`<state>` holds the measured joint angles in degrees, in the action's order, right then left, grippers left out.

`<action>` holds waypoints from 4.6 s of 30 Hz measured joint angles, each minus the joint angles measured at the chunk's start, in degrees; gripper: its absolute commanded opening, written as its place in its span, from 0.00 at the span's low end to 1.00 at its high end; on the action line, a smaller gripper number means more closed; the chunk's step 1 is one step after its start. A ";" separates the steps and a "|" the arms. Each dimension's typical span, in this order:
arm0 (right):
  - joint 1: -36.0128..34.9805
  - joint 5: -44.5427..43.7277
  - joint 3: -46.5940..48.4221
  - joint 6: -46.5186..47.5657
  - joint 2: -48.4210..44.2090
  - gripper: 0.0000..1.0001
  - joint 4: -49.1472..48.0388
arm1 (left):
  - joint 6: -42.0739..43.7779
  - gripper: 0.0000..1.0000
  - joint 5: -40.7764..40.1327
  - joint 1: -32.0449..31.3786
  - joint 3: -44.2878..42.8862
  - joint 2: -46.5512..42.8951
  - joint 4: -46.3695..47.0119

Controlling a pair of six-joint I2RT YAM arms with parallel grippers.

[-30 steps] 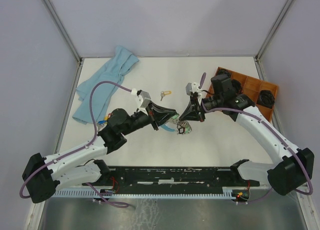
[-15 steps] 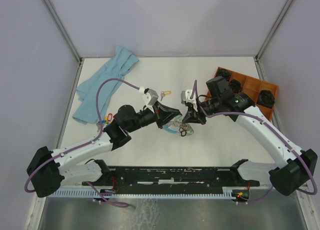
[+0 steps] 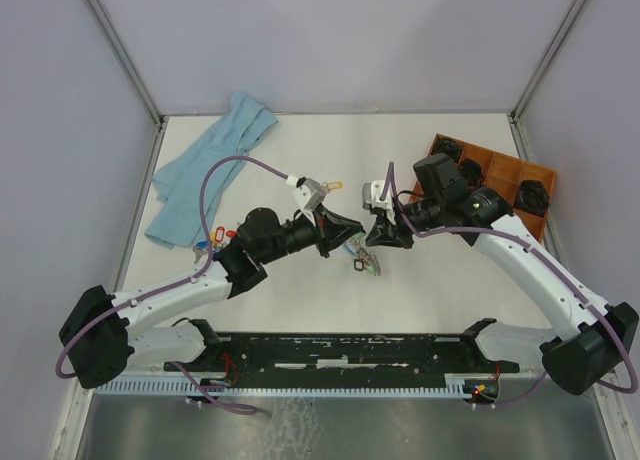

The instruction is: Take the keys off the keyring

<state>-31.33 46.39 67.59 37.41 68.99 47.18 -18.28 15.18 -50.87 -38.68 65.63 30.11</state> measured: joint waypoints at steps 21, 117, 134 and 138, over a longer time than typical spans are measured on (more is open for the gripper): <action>4.20 16.33 -8.76 -12.15 -0.37 0.41 -16.48 | -0.02 0.03 0.44 0.00 0.07 -5.20 3.17; 5.01 20.48 -8.48 -11.52 -0.70 0.36 -18.86 | -1.84 0.03 2.80 0.11 3.48 -5.84 10.86; 6.36 19.58 -4.87 -3.96 -2.05 0.41 -8.04 | -1.81 0.03 -0.02 0.04 4.59 -7.67 10.82; 6.60 19.63 -3.87 -2.32 -2.38 0.40 -5.62 | -1.81 0.03 -0.13 0.04 4.59 -7.67 10.82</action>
<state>-24.73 66.02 63.72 35.09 66.61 41.56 -20.10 15.05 -50.83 -34.09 57.95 40.93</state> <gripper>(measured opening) 0.405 0.058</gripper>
